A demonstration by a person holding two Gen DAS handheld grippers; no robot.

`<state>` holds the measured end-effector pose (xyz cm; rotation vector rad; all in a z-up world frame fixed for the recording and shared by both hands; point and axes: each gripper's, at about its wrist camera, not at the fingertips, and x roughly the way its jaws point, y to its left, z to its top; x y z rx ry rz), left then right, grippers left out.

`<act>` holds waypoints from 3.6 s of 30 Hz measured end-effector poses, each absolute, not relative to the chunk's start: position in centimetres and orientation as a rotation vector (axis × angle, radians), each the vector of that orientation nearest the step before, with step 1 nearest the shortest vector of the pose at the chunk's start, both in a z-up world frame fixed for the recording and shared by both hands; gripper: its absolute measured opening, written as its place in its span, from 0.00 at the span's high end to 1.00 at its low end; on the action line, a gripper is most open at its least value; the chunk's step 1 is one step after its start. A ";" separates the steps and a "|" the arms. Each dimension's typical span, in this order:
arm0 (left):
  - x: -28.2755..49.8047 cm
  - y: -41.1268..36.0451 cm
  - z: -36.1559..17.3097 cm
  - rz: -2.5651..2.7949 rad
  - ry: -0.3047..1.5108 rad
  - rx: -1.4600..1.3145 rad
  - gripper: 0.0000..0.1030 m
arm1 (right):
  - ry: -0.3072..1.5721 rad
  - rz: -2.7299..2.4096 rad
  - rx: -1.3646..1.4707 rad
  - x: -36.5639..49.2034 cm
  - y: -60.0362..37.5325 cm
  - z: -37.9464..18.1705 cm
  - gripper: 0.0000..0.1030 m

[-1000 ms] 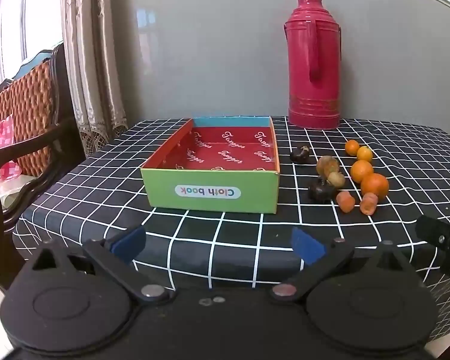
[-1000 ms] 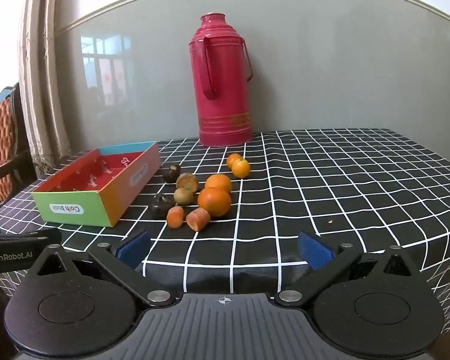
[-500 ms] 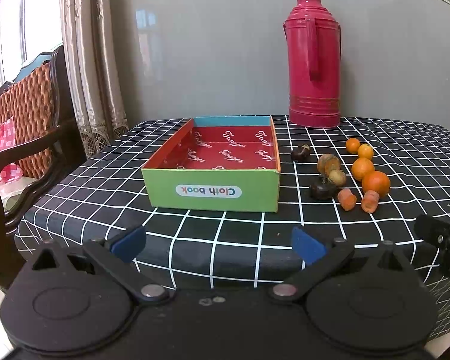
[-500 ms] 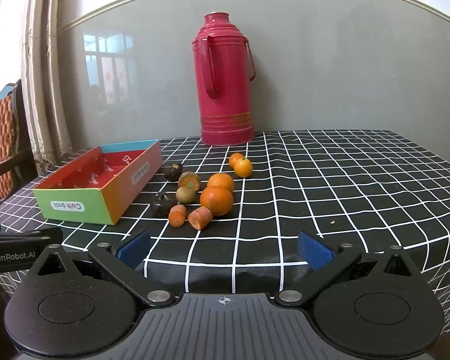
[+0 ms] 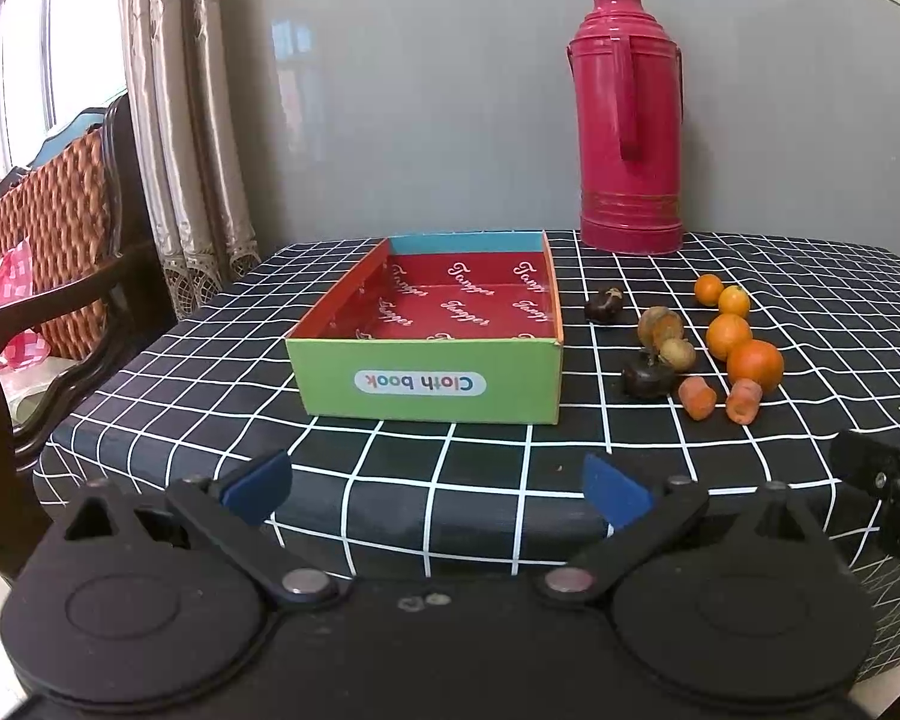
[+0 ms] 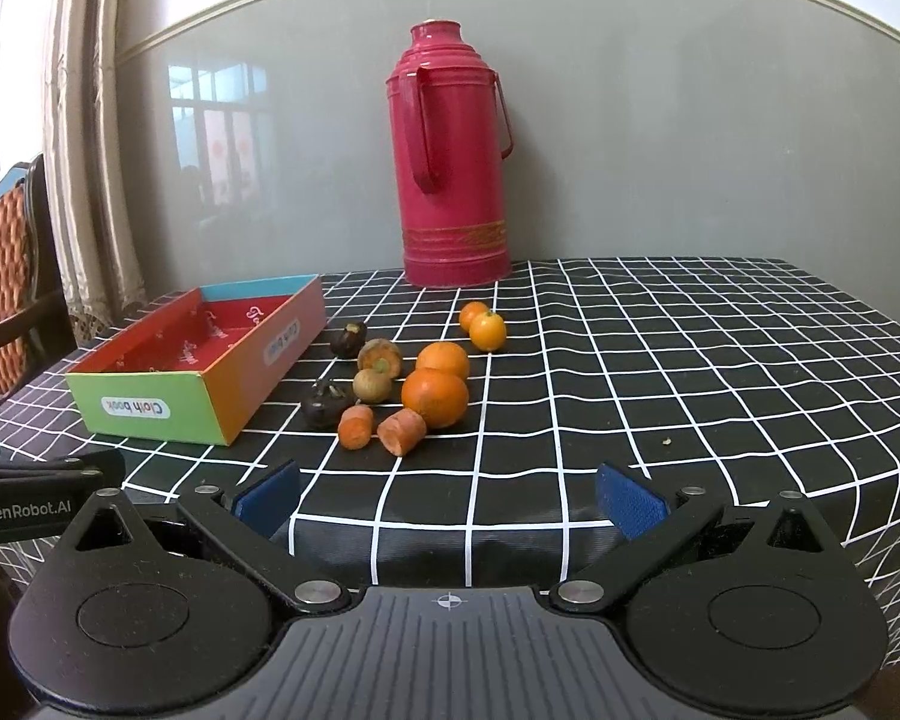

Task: Organize fruits

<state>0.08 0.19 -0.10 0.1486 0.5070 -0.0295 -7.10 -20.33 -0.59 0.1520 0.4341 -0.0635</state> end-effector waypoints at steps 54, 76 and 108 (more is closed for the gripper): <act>-0.6 -1.2 -0.1 -0.092 0.488 0.209 0.06 | 0.317 -0.124 0.274 -9.0 -23.0 0.7 0.00; 2.3 -8.8 0.0 -0.331 0.380 0.413 0.09 | 0.202 -0.253 0.421 -8.8 -30.7 4.4 0.00; 6.4 -14.3 -4.5 -0.546 0.522 0.404 0.67 | 0.180 -0.348 0.473 -7.2 -32.7 1.9 0.00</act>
